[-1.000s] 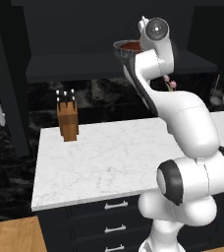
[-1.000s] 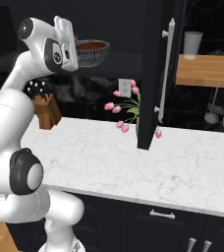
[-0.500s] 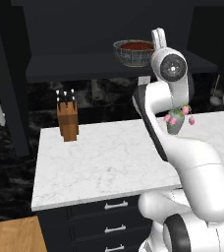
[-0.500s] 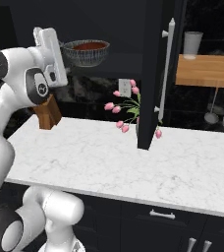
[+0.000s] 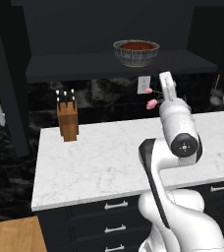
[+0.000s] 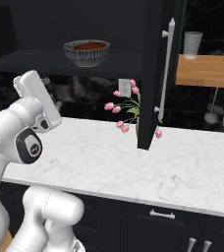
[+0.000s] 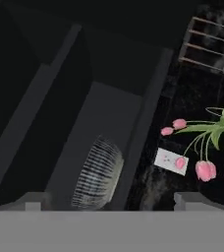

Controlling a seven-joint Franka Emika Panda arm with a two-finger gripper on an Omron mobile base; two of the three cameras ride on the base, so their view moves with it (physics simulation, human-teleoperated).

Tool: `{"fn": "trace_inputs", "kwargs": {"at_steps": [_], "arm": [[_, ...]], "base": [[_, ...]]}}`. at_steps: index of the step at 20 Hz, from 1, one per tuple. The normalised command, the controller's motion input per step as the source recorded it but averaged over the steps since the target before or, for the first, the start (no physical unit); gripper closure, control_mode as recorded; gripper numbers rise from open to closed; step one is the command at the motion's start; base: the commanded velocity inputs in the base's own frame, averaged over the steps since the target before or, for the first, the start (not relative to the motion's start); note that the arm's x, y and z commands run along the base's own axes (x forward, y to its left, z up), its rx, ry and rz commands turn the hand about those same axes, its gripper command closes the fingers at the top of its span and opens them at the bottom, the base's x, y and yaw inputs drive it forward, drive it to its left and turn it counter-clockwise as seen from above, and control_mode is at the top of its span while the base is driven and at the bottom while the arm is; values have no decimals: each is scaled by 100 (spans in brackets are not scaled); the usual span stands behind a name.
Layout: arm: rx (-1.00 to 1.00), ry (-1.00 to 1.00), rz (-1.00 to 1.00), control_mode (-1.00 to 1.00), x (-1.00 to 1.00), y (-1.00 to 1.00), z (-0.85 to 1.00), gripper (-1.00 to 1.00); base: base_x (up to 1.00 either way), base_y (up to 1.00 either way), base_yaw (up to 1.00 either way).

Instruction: Pick up the bowls on the counter and stack them on top of one another in the open cabinet. Place the smaller bowl on top of the larger bowl.

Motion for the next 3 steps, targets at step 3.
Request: {"fn": "trace_inputs", "kwargs": {"at_steps": [3], "arm": [[-72,-5,24,-100,-98,7,-100,-100]], "base": [[0,0,0]]}}
